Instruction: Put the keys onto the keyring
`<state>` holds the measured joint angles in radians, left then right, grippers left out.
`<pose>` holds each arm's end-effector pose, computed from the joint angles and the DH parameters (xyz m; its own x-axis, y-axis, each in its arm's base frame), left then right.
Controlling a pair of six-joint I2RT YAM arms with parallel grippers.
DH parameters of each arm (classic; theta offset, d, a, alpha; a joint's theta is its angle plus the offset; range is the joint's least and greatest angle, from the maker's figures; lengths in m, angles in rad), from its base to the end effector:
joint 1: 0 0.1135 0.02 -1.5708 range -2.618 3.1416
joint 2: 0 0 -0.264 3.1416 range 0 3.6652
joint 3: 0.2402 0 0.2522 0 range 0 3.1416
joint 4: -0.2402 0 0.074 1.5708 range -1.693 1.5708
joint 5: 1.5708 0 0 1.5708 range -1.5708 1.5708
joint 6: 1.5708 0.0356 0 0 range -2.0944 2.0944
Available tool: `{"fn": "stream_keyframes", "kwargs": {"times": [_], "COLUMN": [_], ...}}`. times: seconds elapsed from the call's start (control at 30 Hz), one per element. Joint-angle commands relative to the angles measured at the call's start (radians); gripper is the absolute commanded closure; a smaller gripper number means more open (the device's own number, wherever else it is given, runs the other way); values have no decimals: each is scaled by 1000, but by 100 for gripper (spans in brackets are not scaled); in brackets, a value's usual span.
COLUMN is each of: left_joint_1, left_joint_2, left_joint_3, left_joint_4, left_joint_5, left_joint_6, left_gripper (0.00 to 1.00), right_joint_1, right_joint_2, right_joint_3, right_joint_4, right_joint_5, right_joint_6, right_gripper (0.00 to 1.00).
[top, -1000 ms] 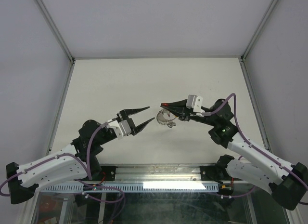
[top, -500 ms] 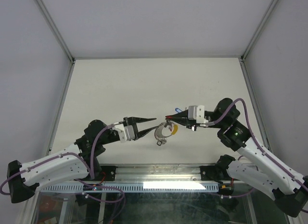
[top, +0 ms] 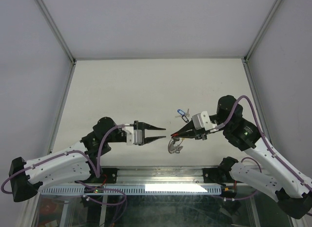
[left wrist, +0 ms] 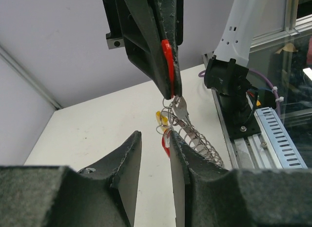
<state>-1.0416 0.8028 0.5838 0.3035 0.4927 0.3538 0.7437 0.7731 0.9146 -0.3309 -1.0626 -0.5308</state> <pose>0.0833 -0.1757 0.3176 0.3859 -0.0552 -0.9209 0.9219 0.0608 0.3827 0.0929 0.1277 0.3746 0.3669 0.0028 -0.9302 -0.8988 -0.2566 -0.3553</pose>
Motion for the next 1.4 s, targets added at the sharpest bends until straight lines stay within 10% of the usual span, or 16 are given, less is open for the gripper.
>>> {"fn": "stream_keyframes", "kwargs": {"times": [0.0,1.0,1.37], "left_joint_1": [-7,-8,-8], "left_joint_2": [23,166,179], "left_joint_3": [57,107,118], "left_joint_4": [1,92,54], "left_joint_5": [58,170,172], "left_joint_6": [-3,-116,-98], "left_gripper": [71,68,90], "right_joint_1": [-1,2,2], "right_joint_2": [6,17,7], "right_joint_3": [62,34,30], "right_joint_4": [-19,66,69], "right_joint_5": [-98,-88,-82], "right_joint_6": [-18,4,6], "right_gripper": [100,100,100]}}
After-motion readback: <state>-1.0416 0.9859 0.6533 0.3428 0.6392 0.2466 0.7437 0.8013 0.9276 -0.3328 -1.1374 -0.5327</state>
